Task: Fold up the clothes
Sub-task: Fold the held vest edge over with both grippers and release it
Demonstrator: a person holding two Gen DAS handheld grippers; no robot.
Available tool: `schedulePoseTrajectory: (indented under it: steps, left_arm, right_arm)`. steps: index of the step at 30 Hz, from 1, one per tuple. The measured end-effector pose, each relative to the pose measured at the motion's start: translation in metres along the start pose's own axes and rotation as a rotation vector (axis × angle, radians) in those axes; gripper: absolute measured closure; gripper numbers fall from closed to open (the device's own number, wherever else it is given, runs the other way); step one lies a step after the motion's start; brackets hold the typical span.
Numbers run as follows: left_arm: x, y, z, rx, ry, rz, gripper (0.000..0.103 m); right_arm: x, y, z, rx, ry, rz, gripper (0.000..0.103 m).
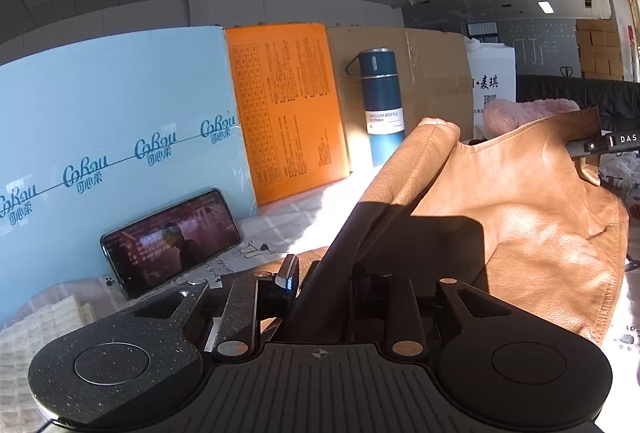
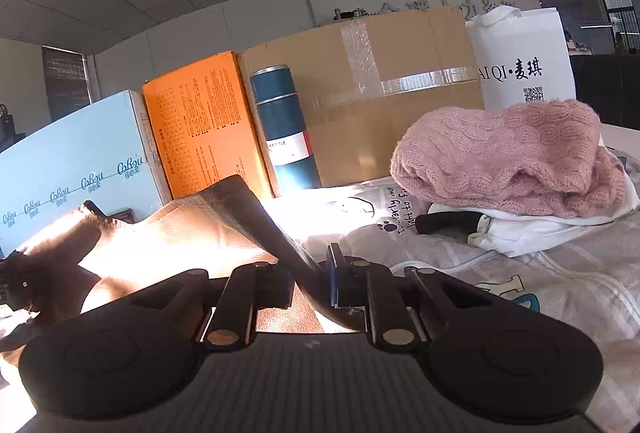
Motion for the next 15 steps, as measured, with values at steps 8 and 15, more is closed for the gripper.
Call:
schedulePoseTrajectory:
  steps: [8, 15]
  left_arm:
    - [0.006, 0.011, -0.038, 0.309, 0.015, 0.051, 0.024]
    - [-0.002, 0.026, -0.047, 0.408, -0.009, -0.019, 0.018]
  right_arm:
    - [-0.014, 0.006, 0.03, -0.175, 0.041, -0.098, 0.057]
    - [-0.025, 0.017, 0.039, -0.22, 0.059, -0.187, 0.045]
Point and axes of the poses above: each gripper's, at about its wrist camera, not at the fingertips, and x roughly against the way its jaws point, z to its right, y to its underside, the point moved 7 cm from there along -x, roughly the way its jaws point, and after that the axes turned 13 degrees about y, right-handed, at the moved point
